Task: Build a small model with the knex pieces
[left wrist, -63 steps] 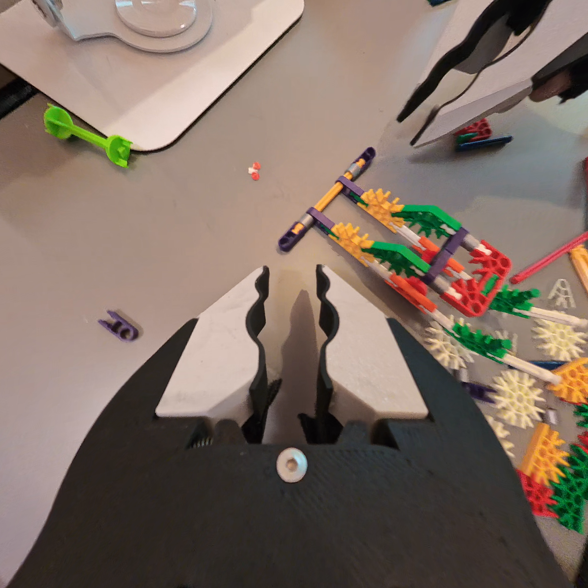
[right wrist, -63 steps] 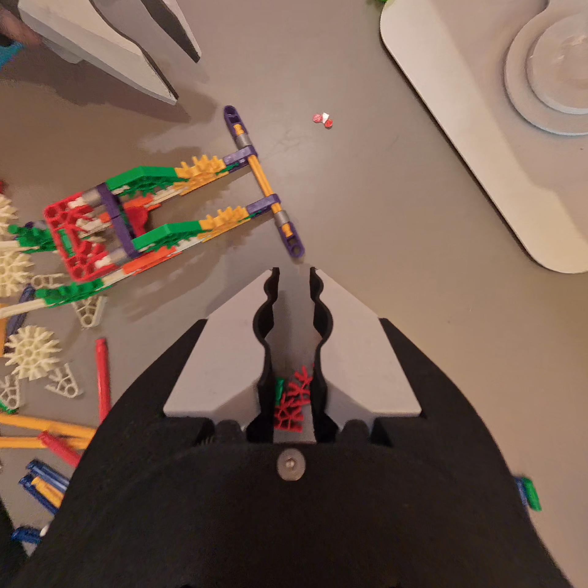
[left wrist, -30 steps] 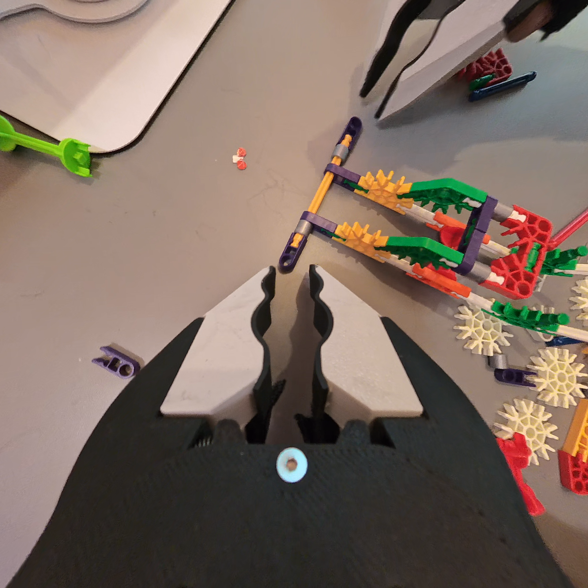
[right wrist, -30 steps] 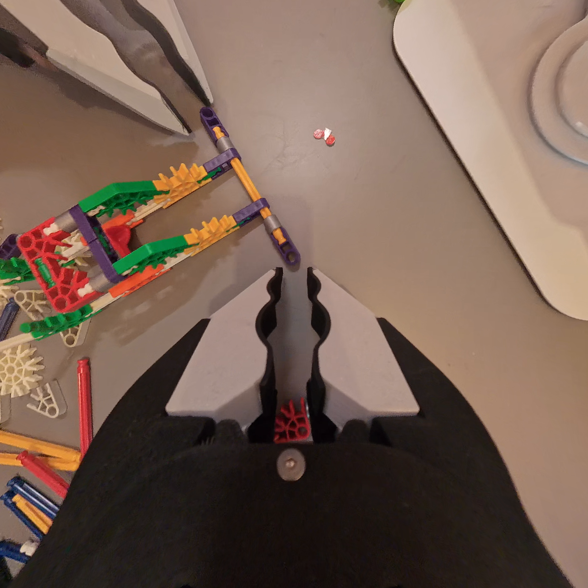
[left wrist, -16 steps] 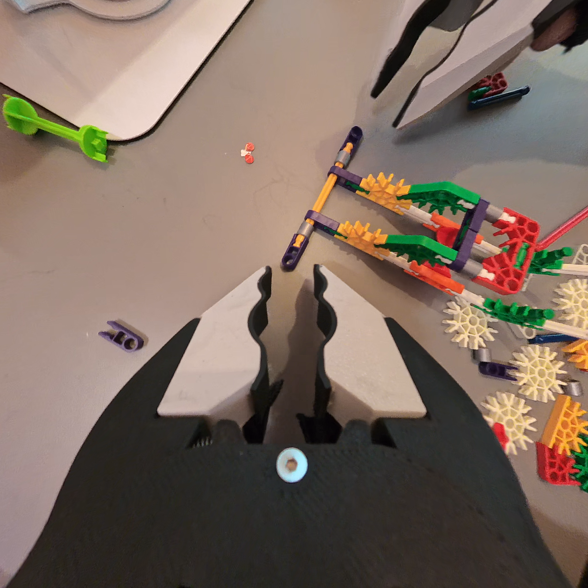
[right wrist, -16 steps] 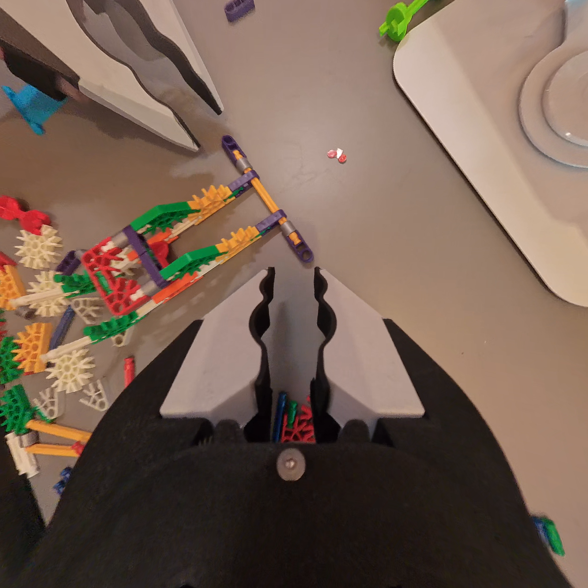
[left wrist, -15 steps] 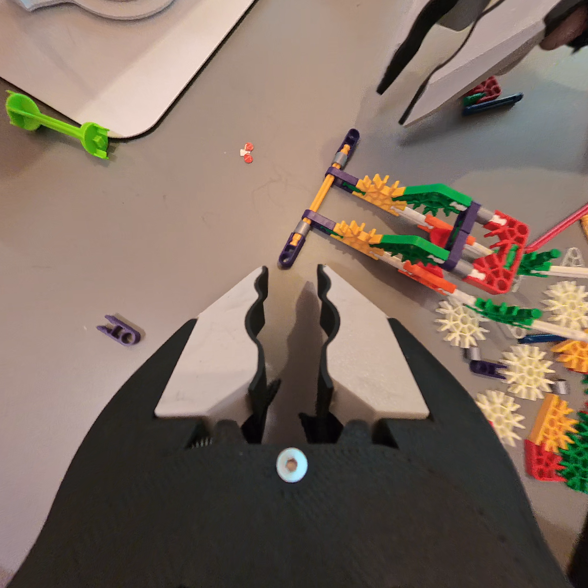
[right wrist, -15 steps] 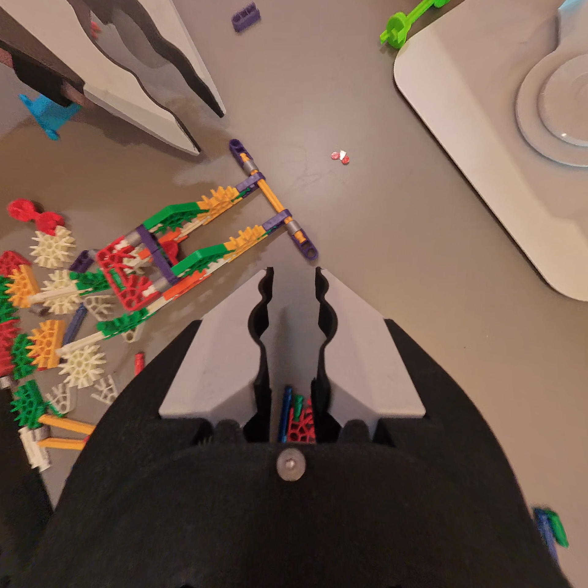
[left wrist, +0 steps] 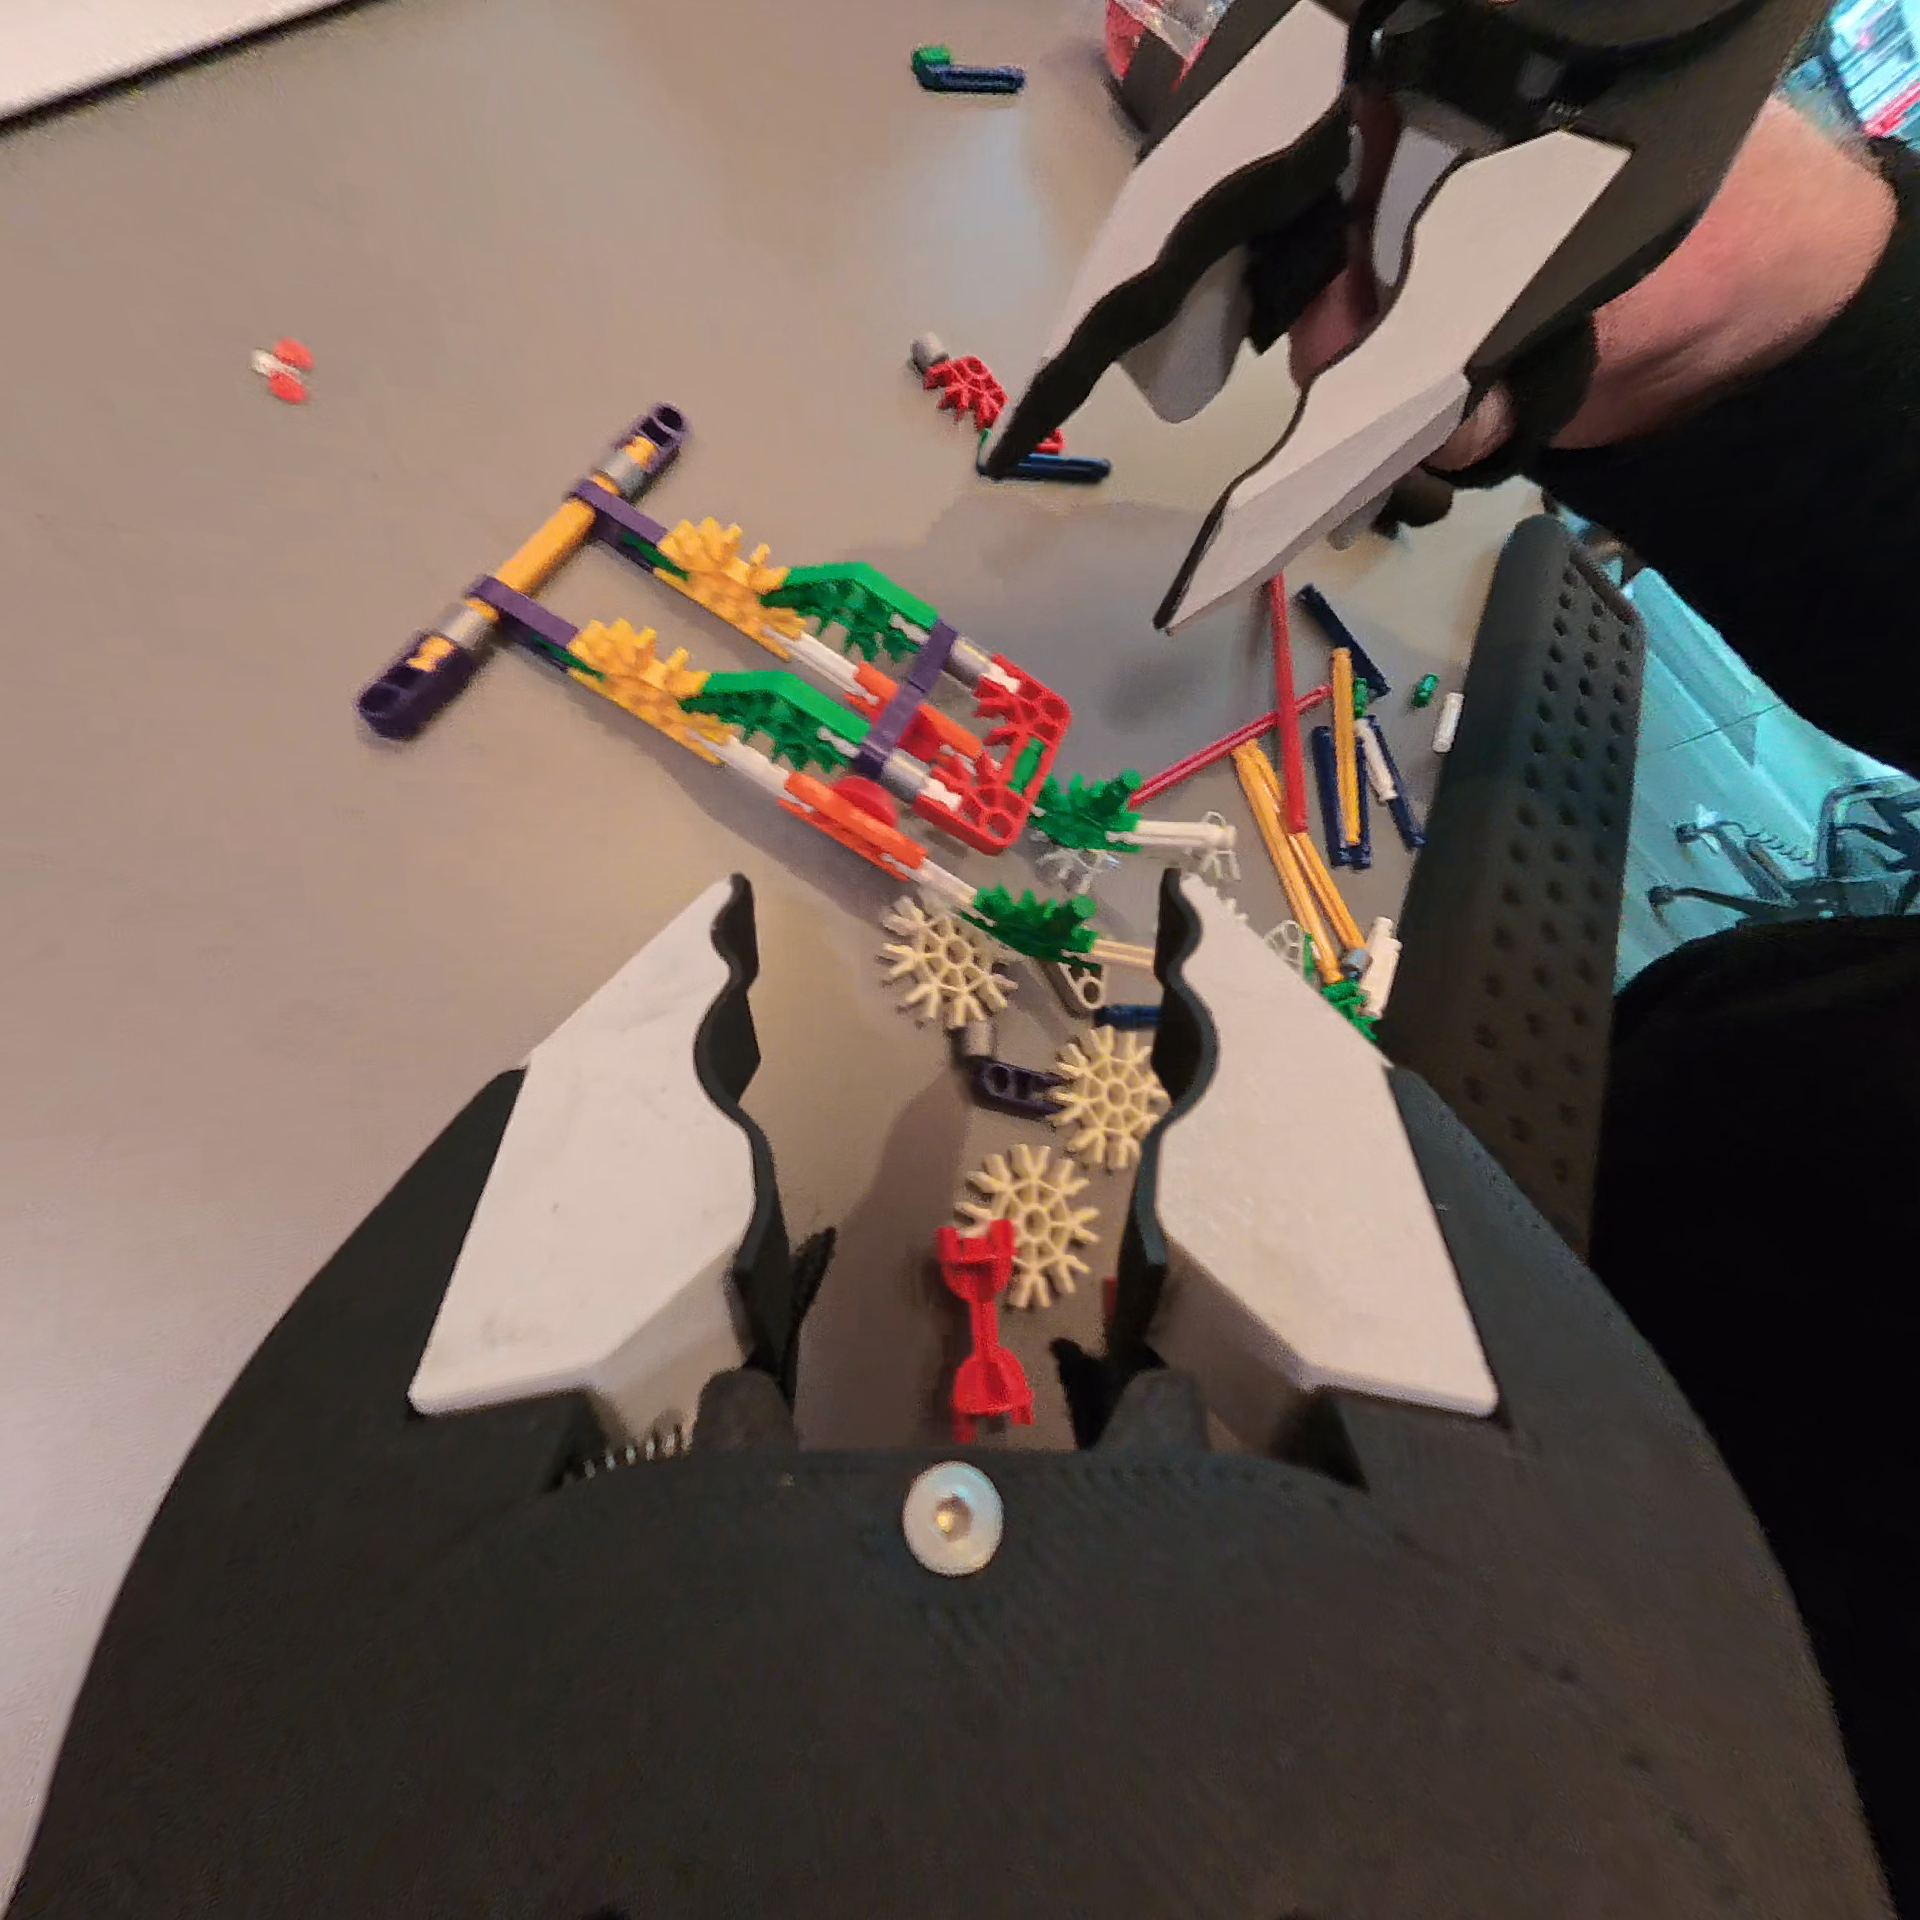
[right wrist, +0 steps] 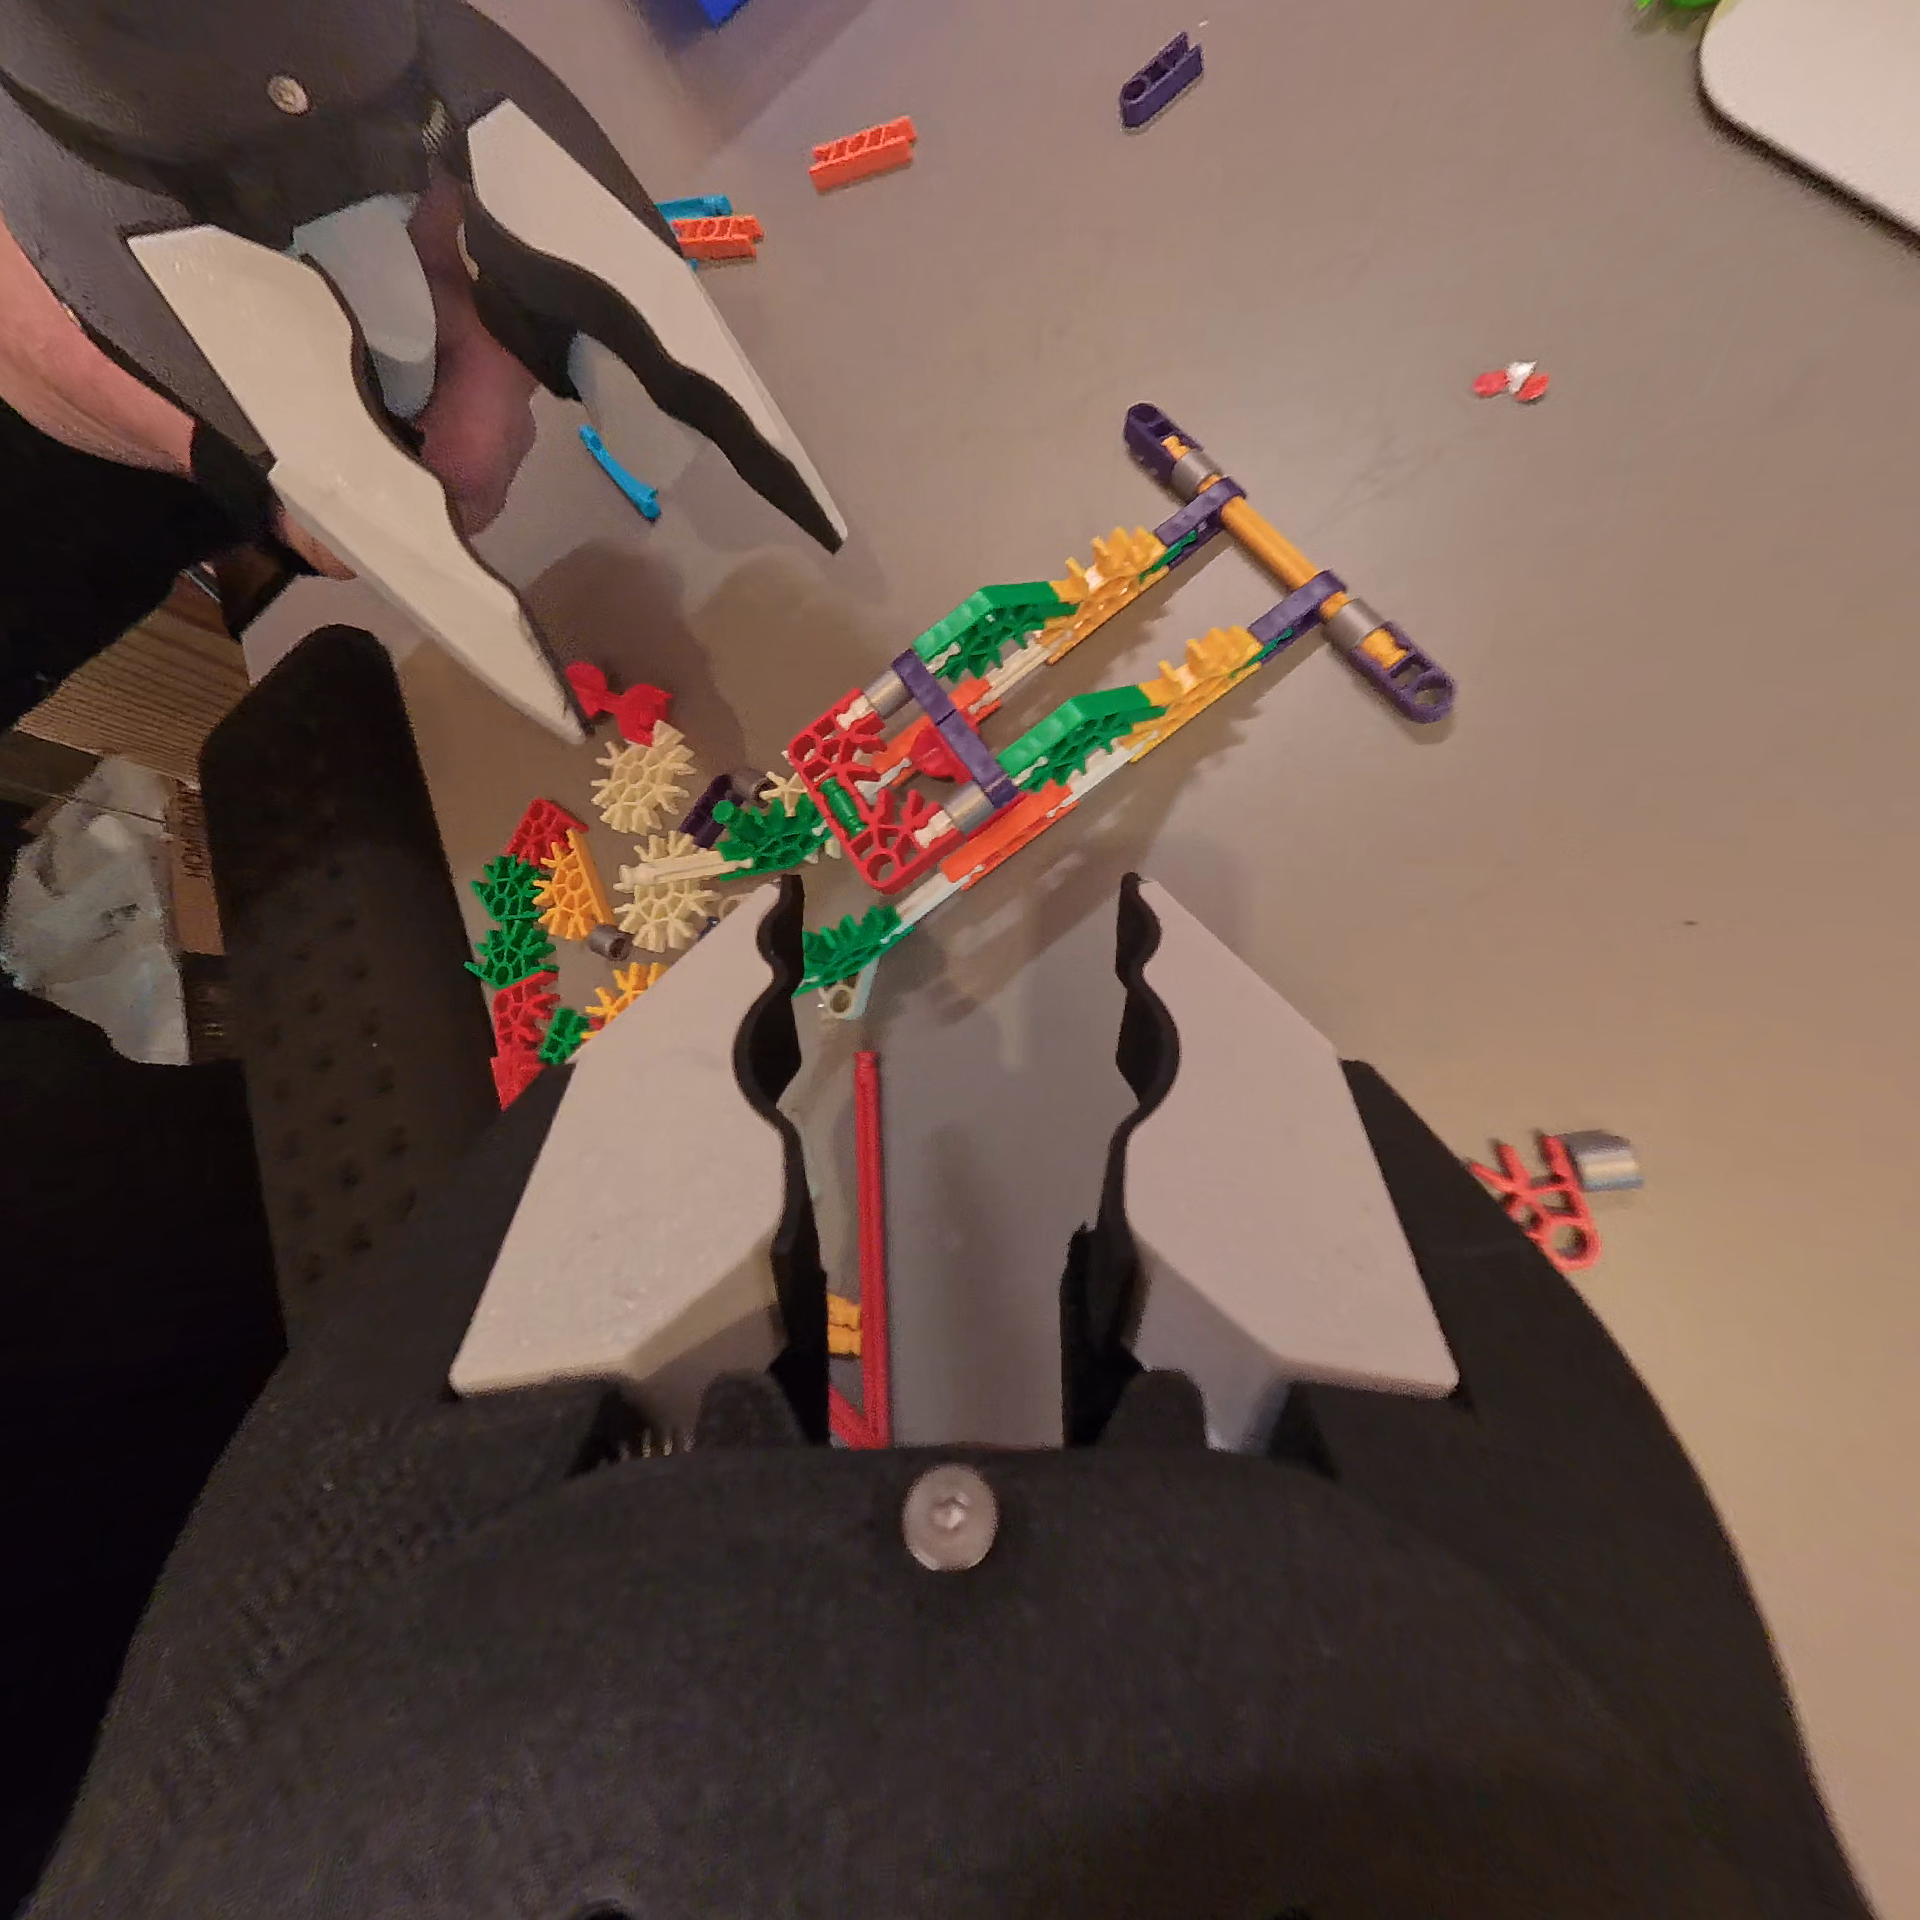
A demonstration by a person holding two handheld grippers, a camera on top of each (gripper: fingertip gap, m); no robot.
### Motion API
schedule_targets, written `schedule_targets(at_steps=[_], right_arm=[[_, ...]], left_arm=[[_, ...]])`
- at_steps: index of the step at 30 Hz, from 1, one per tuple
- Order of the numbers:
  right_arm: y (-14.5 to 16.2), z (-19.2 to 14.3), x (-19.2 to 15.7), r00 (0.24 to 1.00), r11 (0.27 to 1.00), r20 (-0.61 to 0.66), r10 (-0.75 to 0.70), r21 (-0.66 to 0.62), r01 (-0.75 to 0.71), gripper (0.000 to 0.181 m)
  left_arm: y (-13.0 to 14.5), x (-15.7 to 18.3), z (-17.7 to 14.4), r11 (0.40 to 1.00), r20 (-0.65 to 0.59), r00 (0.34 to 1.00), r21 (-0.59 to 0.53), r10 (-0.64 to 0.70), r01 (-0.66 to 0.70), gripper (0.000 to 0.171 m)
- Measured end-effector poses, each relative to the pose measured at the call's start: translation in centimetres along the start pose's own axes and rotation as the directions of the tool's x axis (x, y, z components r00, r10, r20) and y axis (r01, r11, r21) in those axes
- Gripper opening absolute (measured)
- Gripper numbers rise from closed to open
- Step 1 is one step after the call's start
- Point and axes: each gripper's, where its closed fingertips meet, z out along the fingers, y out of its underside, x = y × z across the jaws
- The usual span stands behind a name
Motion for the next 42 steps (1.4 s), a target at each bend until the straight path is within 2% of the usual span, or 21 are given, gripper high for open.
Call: schedule_targets(at_steps=[3, 12, 17, 24, 30, 35, 39, 42], right_arm=[[0.3, 0.7, -0.9, 0.998, 0.999, 0.034, 0.043, 0.009, -0.043, 0.066], [1.3, 2.1, -2.1, 0.994, 0.996, 0.065, 0.082, -0.02, -0.081, 0.065], [1.7, 2.0, -2.1, 0.997, 0.997, 0.033, 0.073, -0.033, -0.072, 0.06], [2.2, 2.0, -2.4, 0.999, 0.998, -0.026, 0.048, -0.033, -0.049, 0.058], [2.4, 2.8, -2.3, 0.997, 0.996, -0.025, 0.067, -0.054, -0.068, 0.05], [2.0, 2.6, -0.3, 0.996, 0.996, -0.092, 0.012, -0.091, -0.02, 0.04], [1.0, 1.1, 1.2, 0.99, 0.997, -0.138, 0.001, -0.077, -0.012, 0.048], [0.5, -0.3, 0.8, 0.993, 0.999, -0.117, 0.009, -0.041, -0.014, 0.063]], left_arm=[[0.1, 1.9, 0.5, 0.998, -0.073, 0.996, 0.031, -0.045, 0.048, 0.075], [1.1, 6.4, 3.3, 0.995, -0.198, 0.976, 0.022, -0.095, 0.101, 0.077], [1.2, 7.3, 4.1, 0.995, -0.213, 0.973, 0.013, -0.09, 0.095, 0.08], [1.5, 7.3, 2.8, 0.996, -0.192, 0.978, 0.023, -0.085, 0.091, 0.077], [1.1, 7.9, 3.7, 0.993, -0.205, 0.973, 0.03, -0.106, 0.115, 0.078], [0.3, 8.4, 5.2, 0.988, -0.211, 0.968, 0.044, -0.133, 0.145, 0.082], [-0.3, 8.8, 6.3, 0.99, -0.21, 0.97, 0.05, -0.122, 0.136, 0.088], [0.3, 9.2, 5.1, 0.995, -0.218, 0.972, 0.039, -0.086, 0.096, 0.084]])
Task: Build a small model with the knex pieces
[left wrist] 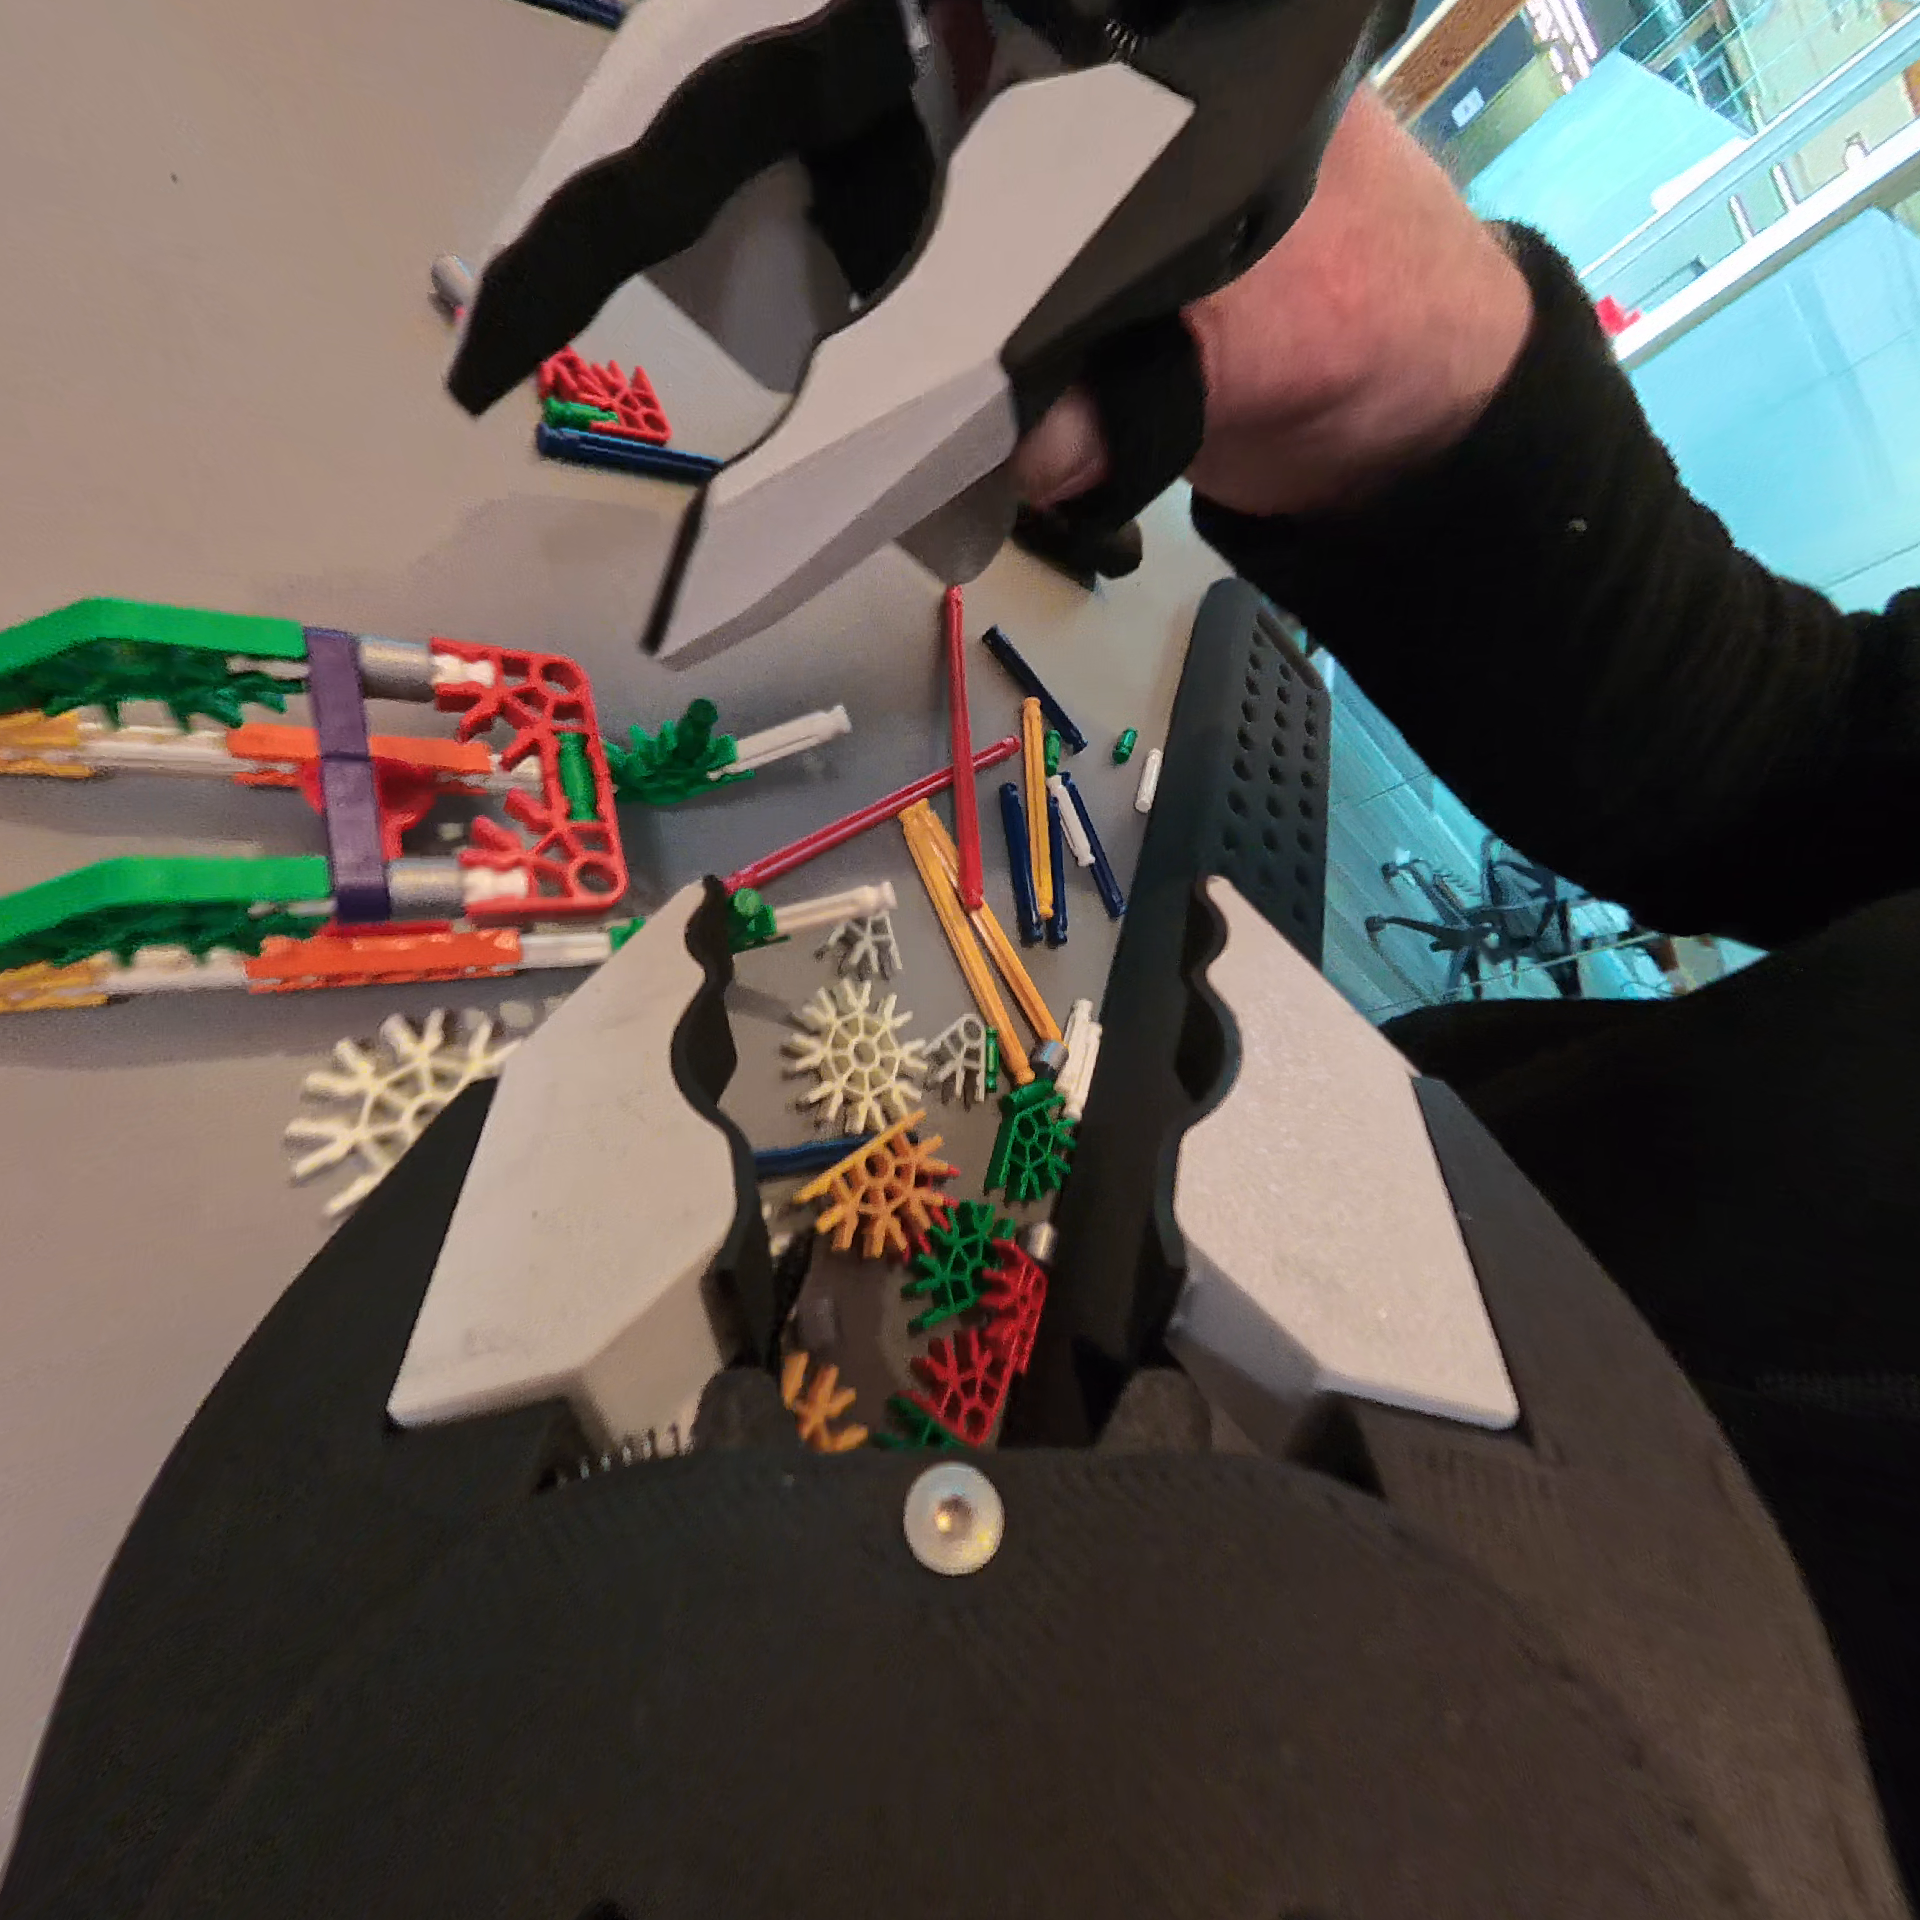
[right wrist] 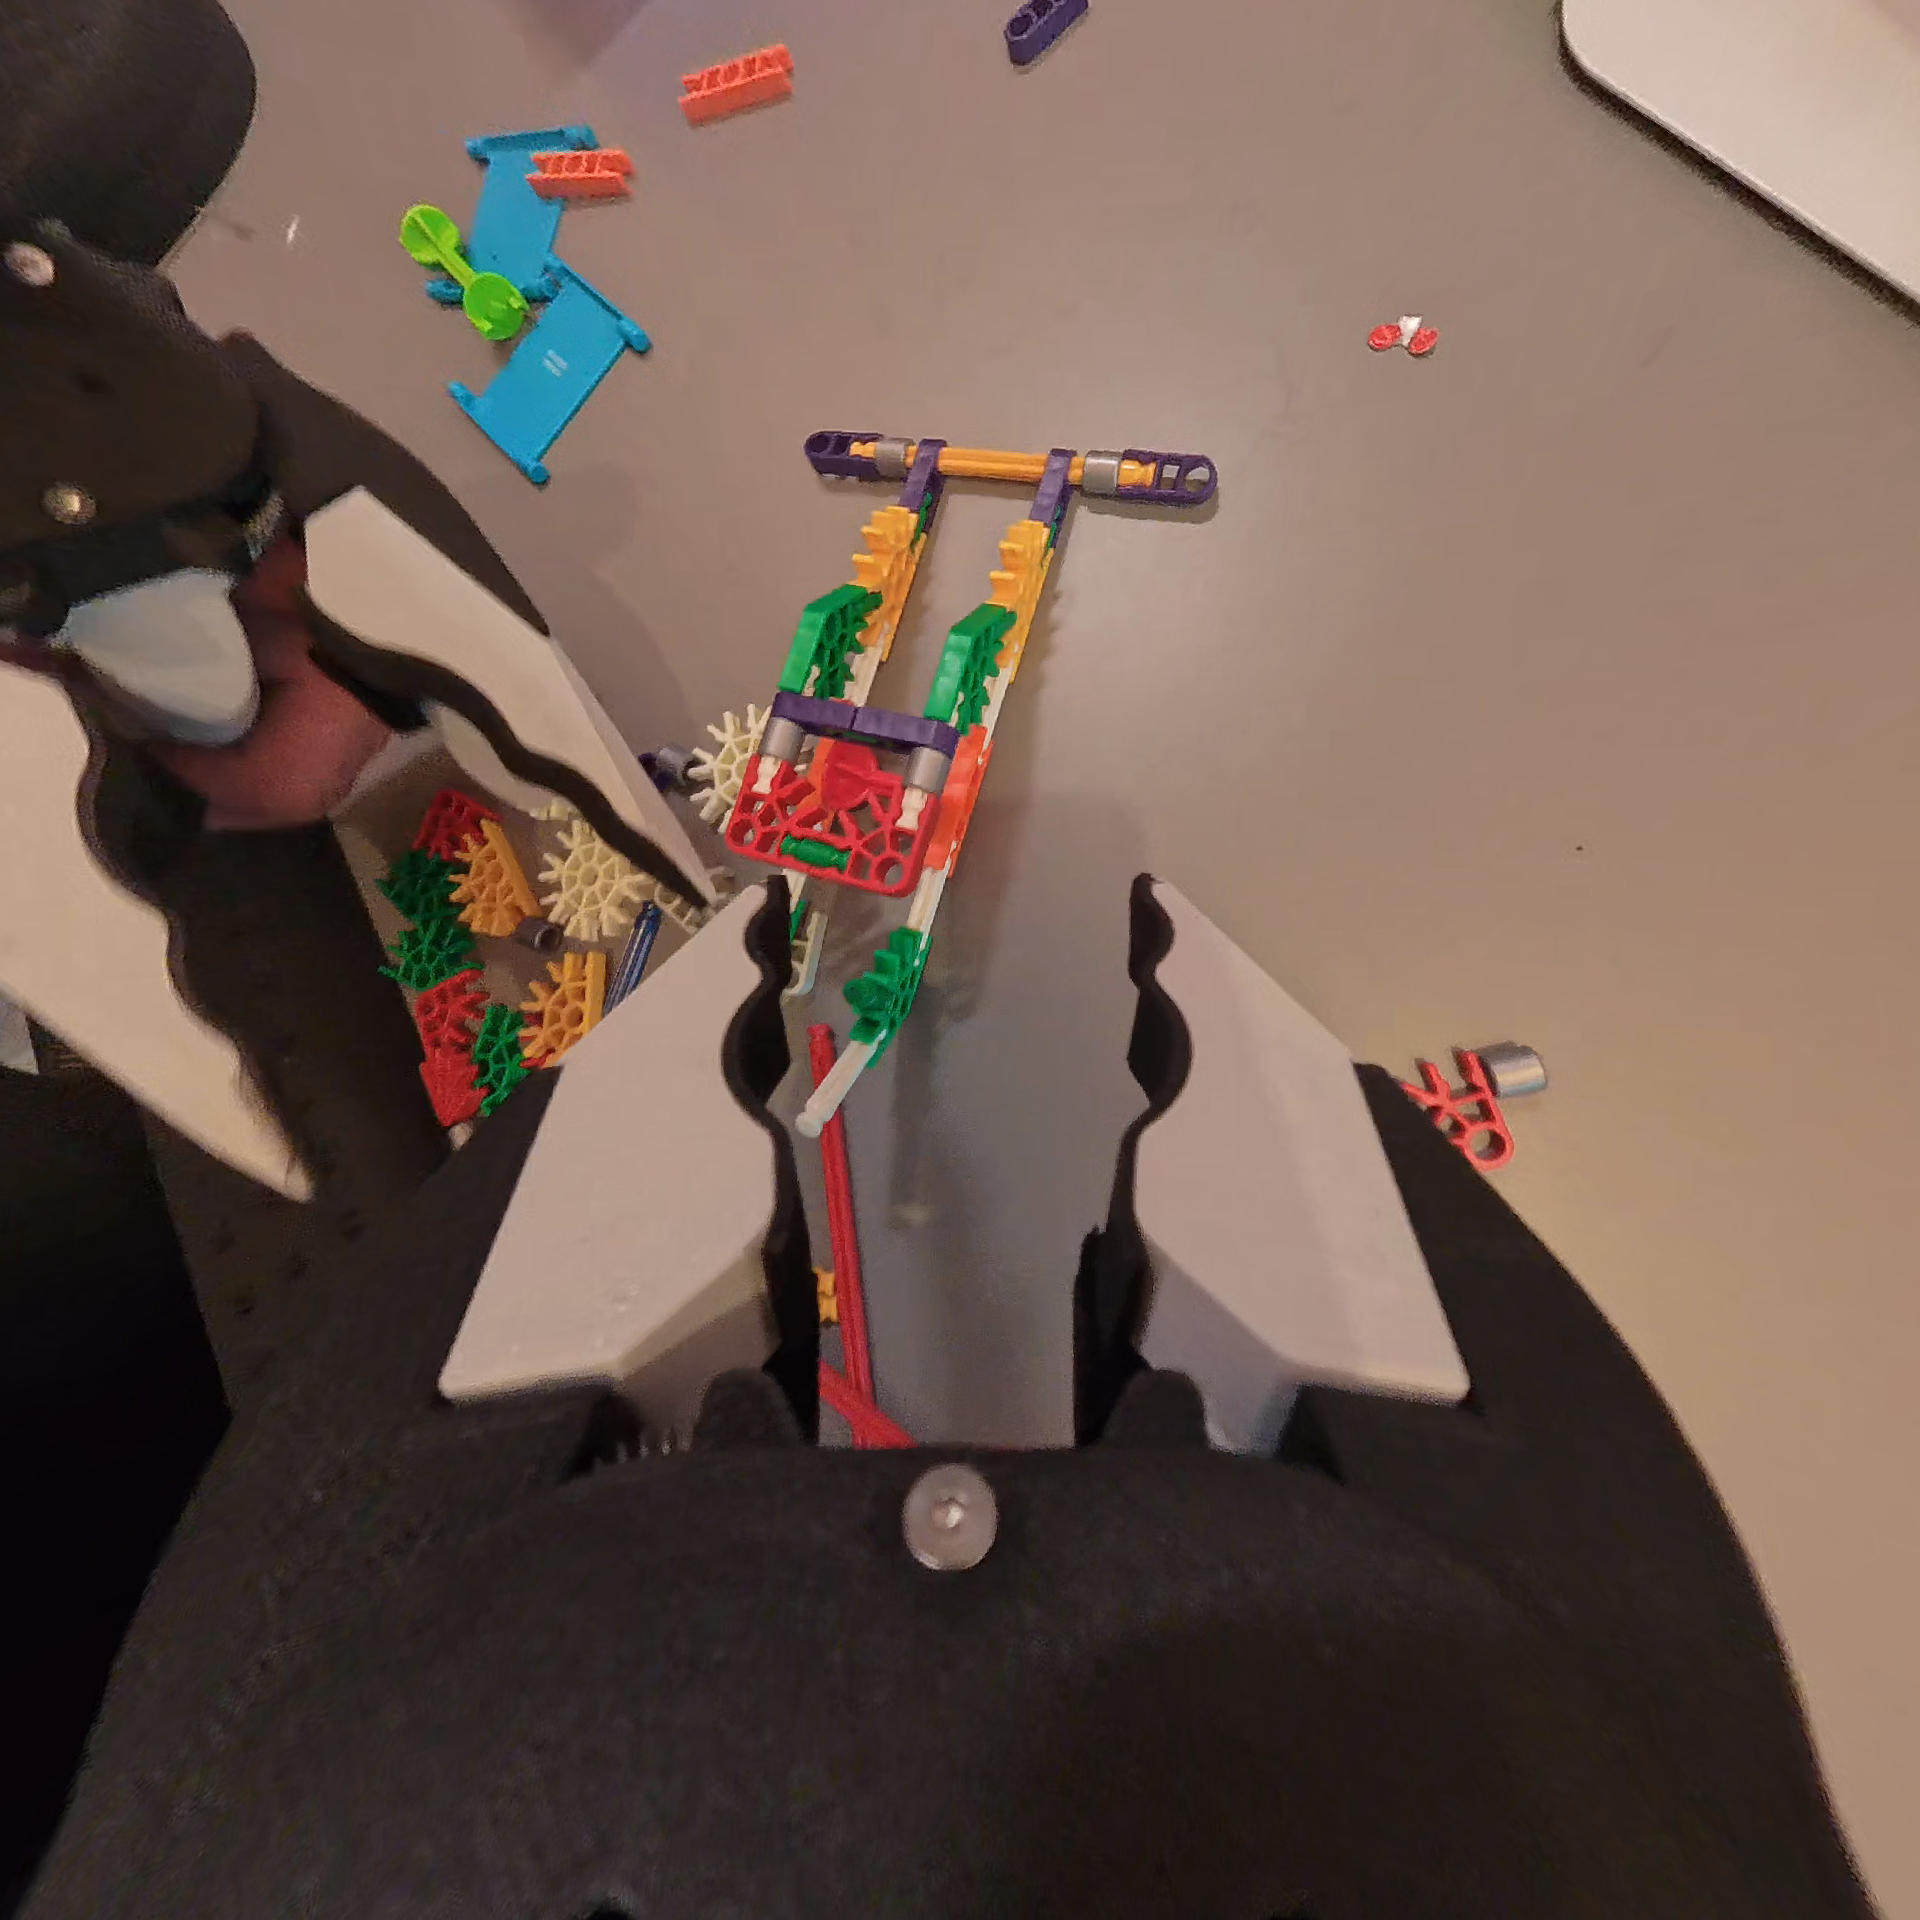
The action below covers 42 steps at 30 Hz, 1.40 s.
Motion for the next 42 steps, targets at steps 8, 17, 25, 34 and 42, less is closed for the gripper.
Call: schedule_targets(at_steps=[8, 17, 25, 34, 42], right_arm=[[0.5, 2.0, -4.2, 0.999, 0.997, -0.011, -0.047, -0.061, 0.046, 0.098], [0.4, 6.0, -1.8, 0.975, 0.96, -0.136, -0.176, -0.244, 0.139, 0.058], [-0.9, 5.6, -0.3, 0.937, 0.895, 0.021, -0.347, -0.29, 0.338, 0.056], [-1.7, 5.4, 3.3, 0.738, 0.64, 0.26, -0.623, -0.373, 0.672, 0.056], [-4.2, 5.3, 4.0, 0.711, 0.625, 0.228, -0.666, -0.349, 0.698, 0.076]], left_arm=[[0.6, -2.5, -6.1, 0.994, 0.107, 0.993, 0.107, -0.044, 0.033, 0.077], [1.0, -3.3, -8.3, 0.987, 0.164, 0.985, 0.158, -0.049, 0.023, 0.073], [1.9, -3.7, -10.3, 0.98, 0.191, 0.979, 0.195, -0.074, 0.036, 0.07], [2.5, -3.4, -10.2, 0.986, 0.212, 0.975, 0.162, -0.059, 0.024, 0.07], [2.7, -3.5, -10.5, 0.988, 0.25, 0.967, 0.153, -0.055, 0.017, 0.072]])
